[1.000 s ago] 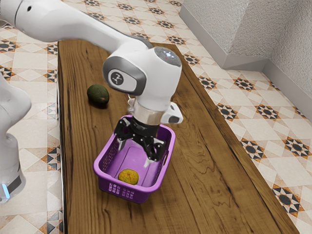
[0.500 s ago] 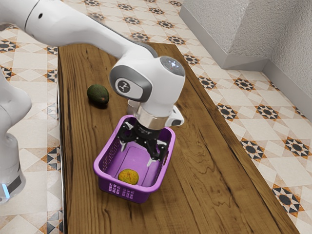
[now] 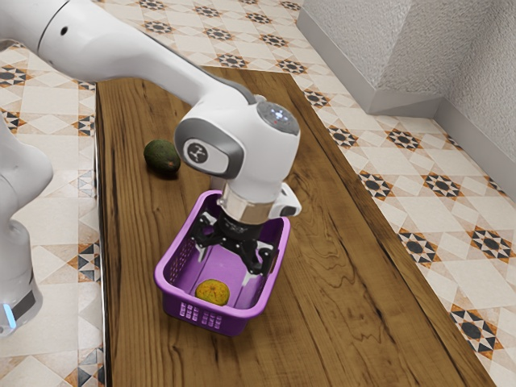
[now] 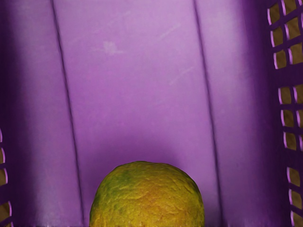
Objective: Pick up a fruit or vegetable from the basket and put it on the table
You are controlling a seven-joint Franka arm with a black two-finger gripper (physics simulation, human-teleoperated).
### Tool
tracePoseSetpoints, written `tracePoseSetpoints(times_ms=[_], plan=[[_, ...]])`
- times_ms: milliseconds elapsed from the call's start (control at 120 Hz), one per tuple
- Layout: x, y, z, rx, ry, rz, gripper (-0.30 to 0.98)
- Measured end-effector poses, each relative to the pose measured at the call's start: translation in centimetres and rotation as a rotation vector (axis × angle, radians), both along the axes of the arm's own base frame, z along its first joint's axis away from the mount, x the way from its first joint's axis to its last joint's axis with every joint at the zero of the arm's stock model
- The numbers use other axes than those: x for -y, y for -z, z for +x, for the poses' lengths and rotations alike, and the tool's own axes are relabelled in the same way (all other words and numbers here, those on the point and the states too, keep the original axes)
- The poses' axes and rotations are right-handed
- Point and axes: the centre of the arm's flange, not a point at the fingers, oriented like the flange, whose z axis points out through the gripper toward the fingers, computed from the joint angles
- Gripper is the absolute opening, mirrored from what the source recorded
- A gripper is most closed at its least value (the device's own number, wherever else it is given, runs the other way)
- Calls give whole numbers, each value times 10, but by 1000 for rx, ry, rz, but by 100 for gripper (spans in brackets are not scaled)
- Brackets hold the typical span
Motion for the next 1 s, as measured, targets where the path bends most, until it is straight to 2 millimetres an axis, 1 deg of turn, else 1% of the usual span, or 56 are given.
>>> tracePoseSetpoints(times_ms=[267, 492, 742, 867, 1000], plan=[[1, 2, -10, -5, -2, -11, 69], [13, 4, -19, -11, 14, -20, 69], [10, 12, -26, -18, 11, -20, 69], [10, 13, -26, -13, 12, -24, 69], [16, 11, -29, 0, 31, -21, 69]])
